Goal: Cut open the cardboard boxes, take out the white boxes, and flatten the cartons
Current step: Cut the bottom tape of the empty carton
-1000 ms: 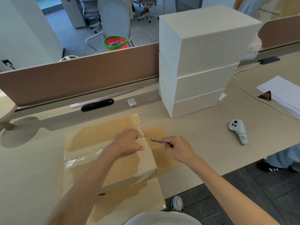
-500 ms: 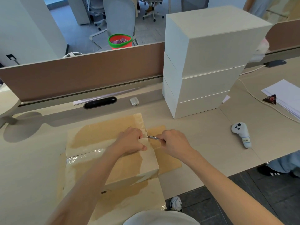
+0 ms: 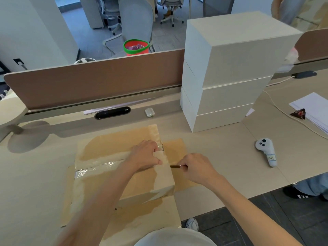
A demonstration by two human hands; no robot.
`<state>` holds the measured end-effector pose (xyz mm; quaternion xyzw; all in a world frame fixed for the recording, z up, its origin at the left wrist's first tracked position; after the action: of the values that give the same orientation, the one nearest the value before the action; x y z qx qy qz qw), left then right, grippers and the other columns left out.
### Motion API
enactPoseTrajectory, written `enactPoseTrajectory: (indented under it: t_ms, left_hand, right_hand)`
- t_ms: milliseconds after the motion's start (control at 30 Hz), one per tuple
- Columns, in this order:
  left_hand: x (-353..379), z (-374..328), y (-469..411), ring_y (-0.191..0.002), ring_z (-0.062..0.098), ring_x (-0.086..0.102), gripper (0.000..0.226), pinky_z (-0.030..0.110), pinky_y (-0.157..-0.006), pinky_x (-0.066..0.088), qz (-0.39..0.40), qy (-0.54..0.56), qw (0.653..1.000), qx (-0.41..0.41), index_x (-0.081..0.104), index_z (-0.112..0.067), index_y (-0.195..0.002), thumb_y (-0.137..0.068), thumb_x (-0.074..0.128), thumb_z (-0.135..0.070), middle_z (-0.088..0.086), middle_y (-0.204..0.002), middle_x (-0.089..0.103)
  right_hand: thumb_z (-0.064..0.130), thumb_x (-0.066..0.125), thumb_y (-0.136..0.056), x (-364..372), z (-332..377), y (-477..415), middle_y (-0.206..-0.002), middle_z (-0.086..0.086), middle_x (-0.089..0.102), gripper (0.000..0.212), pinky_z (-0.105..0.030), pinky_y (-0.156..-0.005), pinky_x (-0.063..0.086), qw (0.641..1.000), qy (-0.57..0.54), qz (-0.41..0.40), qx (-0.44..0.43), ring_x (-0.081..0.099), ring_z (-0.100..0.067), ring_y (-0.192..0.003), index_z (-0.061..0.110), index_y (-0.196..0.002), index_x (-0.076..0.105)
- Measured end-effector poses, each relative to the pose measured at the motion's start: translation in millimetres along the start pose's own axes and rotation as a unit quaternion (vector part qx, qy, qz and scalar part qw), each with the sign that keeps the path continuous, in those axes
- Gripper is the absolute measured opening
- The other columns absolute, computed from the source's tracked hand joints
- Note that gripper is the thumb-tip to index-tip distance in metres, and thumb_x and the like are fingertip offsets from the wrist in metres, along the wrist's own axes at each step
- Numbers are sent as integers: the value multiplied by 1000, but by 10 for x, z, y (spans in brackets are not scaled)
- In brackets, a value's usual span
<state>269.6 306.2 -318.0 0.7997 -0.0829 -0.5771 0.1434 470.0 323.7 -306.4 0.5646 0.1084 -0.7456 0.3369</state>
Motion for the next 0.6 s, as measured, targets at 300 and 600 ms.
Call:
enactPoseTrajectory:
  t_ms: [300, 600]
  left_hand:
    - [-136, 116, 1, -91, 10, 49, 38, 30, -75, 41, 8, 83, 996, 44, 51, -31, -109, -80, 69, -47, -16, -91, 52]
    - [-277, 298, -120, -147, 20, 10, 109, 45, -118, 17, -22, -20, 999, 41, 15, -27, -153, -68, 73, -64, 0, -161, 13]
  right_hand:
    - [12, 45, -85, 115, -293, 177, -60, -2, 46, 21, -29, -50, 28, 977, -154, -78, 123, 38, -20, -56, 20, -73, 61]
    - [17, 45, -89, 3, 21, -21, -59, -2, 42, 19, -30, -51, 29, 971, -180, -115, 106, 38, -21, -59, 19, -79, 60]
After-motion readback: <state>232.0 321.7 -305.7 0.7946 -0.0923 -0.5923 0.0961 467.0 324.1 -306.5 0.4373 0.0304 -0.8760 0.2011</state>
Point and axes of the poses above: each hand's wrist, its own y-axis away from the middle knuckle, its own x-axis out of the palm, z = x × y, the point moved 3 cm from there along -y, towards the middle knuckle
